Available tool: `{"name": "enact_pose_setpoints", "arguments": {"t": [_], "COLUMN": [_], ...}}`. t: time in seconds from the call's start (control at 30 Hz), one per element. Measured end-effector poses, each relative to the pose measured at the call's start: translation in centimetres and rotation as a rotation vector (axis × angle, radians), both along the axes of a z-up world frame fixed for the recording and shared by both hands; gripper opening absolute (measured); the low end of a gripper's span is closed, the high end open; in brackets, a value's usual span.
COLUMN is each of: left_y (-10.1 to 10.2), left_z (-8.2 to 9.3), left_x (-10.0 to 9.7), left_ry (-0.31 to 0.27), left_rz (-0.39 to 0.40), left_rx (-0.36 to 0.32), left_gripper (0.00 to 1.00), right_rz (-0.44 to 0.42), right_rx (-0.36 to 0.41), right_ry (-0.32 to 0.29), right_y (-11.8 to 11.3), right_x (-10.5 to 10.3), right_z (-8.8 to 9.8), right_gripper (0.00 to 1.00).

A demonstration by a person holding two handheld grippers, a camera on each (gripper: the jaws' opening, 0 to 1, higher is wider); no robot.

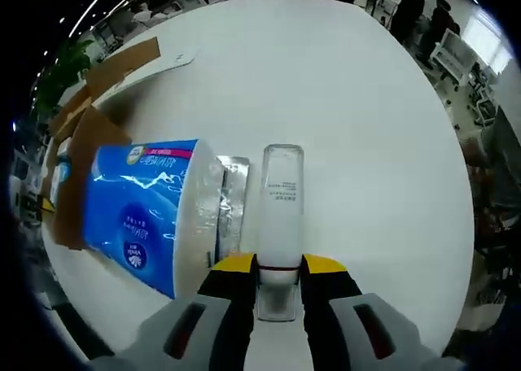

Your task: Operate the shoe box by opening the lid, removing the specified soft item, and placing it in the target area until the item is outside and the box remains undamaged.

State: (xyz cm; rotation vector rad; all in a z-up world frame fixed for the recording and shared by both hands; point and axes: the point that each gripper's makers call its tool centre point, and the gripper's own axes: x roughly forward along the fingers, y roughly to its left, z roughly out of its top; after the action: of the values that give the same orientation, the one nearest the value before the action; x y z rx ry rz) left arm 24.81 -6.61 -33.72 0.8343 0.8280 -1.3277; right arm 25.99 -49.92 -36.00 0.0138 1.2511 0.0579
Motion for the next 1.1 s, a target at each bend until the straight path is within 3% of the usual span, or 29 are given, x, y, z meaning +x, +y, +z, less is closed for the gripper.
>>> {"name": "enact_pose_setpoints", "arguments": {"t": [0.23,0.47,0.6,0.73,0.77,0.87,0.93,1.1], "left_y": [0.0,0.0,0.0,0.0,0.0,0.0,0.0,0.0], "left_z": [0.0,-0.1,0.0,0.0,0.0,0.0,0.0,0.0], "left_x": [0.0,0.1,0.0,0.1,0.1,0.0,0.0,0.0], "left_ry": [0.001,0.0,0.001,0.009,0.011,0.012,0.009,0.004], "left_rz": [0.003,0.005,0.002,0.006,0.006,0.003,0.004,0.0], "left_rx": [0.002,0.004,0.004,0.006,0.007,0.006,0.005,0.003], "left_gripper": [0.01,0.01,0.01,0.0,0.0,0.0,0.0,0.0], "right_rz": [-0.024,-0.044,-0.069,-0.104,-0.087,-0.08,-0.084,-0.1], "right_rx": [0.04,0.052,0.074,0.133,0.114,0.089,0.014,0.038], "right_ry": [-0.016,-0.052,-0.103,-0.172,-0.198,-0.201,-0.234,-0.265], "right_y": [0.4,0.2,0.3,1.1,1.1,0.9,-0.5,-0.2], "right_x": [-0.1,-0.4,-0.2,0.7,0.9,0.8,1.1,1.2], "right_z": [0.2,1.0,2.0,3.6,4.2,4.8,5.6,7.0], "right_gripper": [0.27,0.29,0.32,0.42,0.42,0.45,0.47,0.48]}}
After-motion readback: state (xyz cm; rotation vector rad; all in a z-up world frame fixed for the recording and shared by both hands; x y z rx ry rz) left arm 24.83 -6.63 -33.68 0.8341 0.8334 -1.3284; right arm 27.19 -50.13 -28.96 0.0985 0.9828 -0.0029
